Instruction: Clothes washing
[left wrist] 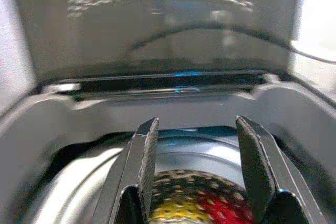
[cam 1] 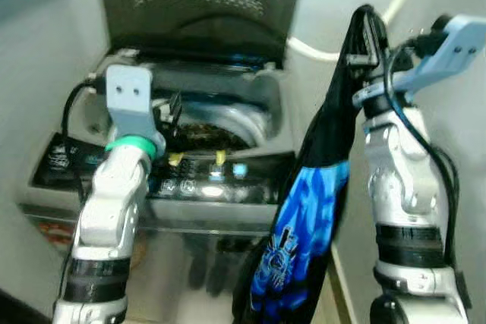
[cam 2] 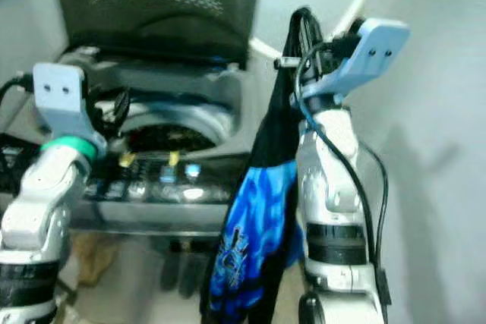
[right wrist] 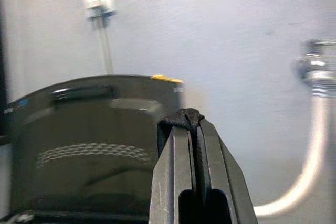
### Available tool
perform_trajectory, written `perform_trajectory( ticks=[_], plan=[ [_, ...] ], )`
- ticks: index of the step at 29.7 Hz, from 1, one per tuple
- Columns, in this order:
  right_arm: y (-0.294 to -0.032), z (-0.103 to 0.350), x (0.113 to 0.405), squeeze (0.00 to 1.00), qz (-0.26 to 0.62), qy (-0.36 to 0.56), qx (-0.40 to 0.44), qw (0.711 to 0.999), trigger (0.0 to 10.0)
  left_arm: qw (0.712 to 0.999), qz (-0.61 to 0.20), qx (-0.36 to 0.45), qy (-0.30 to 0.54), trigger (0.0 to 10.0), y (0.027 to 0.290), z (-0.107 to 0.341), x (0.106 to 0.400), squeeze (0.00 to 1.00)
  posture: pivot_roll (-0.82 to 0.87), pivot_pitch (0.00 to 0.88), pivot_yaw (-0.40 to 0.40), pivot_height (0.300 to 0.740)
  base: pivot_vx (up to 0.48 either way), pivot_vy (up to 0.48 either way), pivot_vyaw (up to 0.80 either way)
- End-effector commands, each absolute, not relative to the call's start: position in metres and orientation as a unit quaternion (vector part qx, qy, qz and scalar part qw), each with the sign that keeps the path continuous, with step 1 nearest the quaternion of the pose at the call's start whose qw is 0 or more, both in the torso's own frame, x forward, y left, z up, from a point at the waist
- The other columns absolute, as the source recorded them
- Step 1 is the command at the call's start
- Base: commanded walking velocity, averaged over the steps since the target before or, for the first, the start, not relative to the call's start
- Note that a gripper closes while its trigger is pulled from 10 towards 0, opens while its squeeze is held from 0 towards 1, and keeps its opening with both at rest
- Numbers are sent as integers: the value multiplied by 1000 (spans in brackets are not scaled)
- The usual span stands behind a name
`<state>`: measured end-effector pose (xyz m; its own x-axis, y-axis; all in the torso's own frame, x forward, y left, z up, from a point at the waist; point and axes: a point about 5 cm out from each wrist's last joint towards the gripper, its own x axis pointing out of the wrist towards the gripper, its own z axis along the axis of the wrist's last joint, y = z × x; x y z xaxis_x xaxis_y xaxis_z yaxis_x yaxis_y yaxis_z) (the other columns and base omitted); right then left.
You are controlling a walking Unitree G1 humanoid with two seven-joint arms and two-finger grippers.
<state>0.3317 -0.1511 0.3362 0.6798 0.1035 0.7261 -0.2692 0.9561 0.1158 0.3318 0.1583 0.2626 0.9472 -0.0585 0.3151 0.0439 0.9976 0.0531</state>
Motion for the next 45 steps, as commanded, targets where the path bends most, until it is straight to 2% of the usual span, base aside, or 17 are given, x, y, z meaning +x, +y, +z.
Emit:
perform_trajectory(
  ticks=[1,8,19,40,44,45],
  plan=[
    [-156,334,331,0,93,-388,110,910,10000,987,-27,22,-155,10000,157,259,331,0,97,6,14,740,0,0,-800],
    [-156,334,330,0,93,-390,106,910,10000,988,-29,21,-153,10000,157,258,331,0,96,6,14,740,0,0,-738],
    [-154,332,330,0,96,-388,100,911,10000,987,-29,11,-155,10000,157,258,330,0,96,9,13,740,0,366,0],
    [-143,329,328,0,128,-384,92,910,10000,985,-39,37,-166,10000,152,260,330,0,94,9,20,740,0,0,0],
    [-133,335,325,0,166,-394,69,901,10000,981,-65,53,-175,10000,150,262,329,0,95,8,22,740,0,0,0],
    [-127,350,323,0,194,-414,68,887,10000,978,-95,54,-178,10000,147,265,327,0,84,4,31,740,0,0,0]
  ],
)
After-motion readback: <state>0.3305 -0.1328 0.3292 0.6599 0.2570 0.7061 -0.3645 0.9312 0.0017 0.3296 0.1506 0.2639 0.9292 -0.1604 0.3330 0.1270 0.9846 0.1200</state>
